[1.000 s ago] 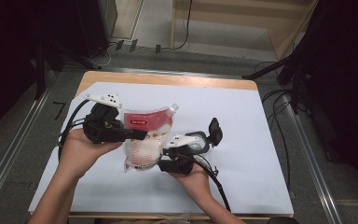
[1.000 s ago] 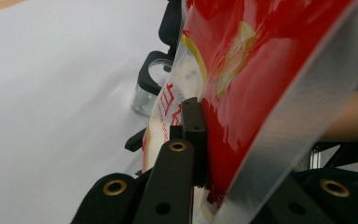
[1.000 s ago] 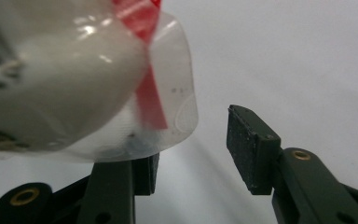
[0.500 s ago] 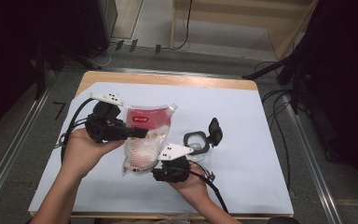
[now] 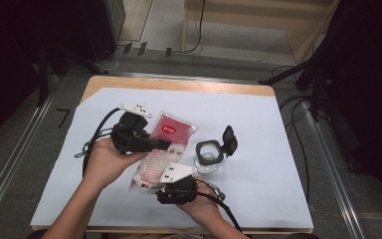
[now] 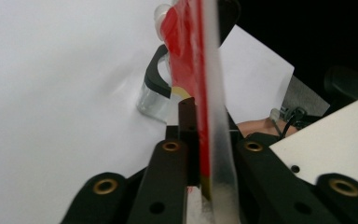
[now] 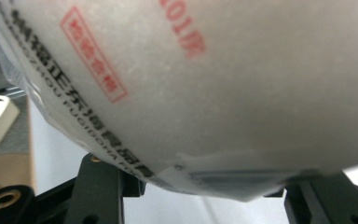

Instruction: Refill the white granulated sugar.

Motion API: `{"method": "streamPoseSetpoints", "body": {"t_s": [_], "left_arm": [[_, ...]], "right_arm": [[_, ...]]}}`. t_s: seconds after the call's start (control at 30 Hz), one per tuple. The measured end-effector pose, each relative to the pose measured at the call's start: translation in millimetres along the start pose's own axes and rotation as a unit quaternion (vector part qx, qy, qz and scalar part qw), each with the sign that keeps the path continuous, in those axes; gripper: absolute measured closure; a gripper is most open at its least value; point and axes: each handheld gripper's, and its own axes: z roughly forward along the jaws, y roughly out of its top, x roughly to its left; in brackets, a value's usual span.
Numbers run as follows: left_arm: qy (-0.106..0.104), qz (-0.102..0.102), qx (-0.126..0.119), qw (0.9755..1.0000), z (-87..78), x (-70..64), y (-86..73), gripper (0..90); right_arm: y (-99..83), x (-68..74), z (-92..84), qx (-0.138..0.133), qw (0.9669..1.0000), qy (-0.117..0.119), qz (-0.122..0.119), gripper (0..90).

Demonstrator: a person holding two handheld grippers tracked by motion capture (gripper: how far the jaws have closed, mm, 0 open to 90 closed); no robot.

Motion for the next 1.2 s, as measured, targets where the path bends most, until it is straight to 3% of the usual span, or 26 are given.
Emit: {"method": "streamPoseSetpoints", "body": {"t_s": [0.13,0.23,0.3,0.33,0.43,0.47,0.6,0.7,0.83,1.0,1.2], "left_arm": [[-0.006,0.005,0.001,1.0000,4.6,-0.4,-0.6,80.7],[0.013,0.022,0.010,0.9996,11.6,-1.1,-1.7,77.1],[0.015,0.014,0.017,0.9997,13.9,0.1,-1.8,77.3],[0.006,-0.004,0.026,0.9996,17.5,4.0,-2.2,76.8],[-0.004,-0.017,0.022,0.9996,20.5,6.8,-3.0,76.8],[-0.011,-0.037,0.022,0.9990,23.2,9.3,-2.0,76.7],[-0.022,-0.058,0.017,0.9979,29.3,9.7,1.8,77.5],[-0.019,-0.056,0.015,0.9981,33.2,6.3,4.9,77.7],[-0.004,-0.041,0.032,0.9986,43.3,-1.4,11.6,74.4],[-0.014,-0.056,0.028,0.9980,43.8,-2.1,13.5,63.1],[-0.021,-0.061,0.019,0.9978,38.7,-1.8,13.4,62.4]], "right_arm": [[1.1,1.3,-0.7,-0.003,0.9998,0.015,0.013,47.9],[2.7,2.0,-1.5,-0.012,0.9988,0.029,0.039,48.1],[3.6,2.6,-1.3,-0.015,0.9985,0.033,0.041,48.2],[3.8,3.3,-2.0,-0.013,0.9986,0.034,0.039,48.3],[4.3,4.3,-4.2,-0.013,0.9985,0.034,0.041,48.6],[4.6,4.7,-4.8,-0.013,0.9981,0.038,0.046,48.8],[6.2,7.0,-5.9,-0.017,0.9977,0.042,0.050,49.0],[6.6,9.4,-5.1,-0.015,0.9982,0.038,0.043,48.8],[7.2,13.0,-3.3,-0.015,0.9971,0.047,0.057,49.9],[6.2,11.5,-3.8,-0.020,0.9962,0.048,0.069,51.0],[3.5,9.1,-5.5,-0.030,0.9938,0.034,0.101,51.0]]}}
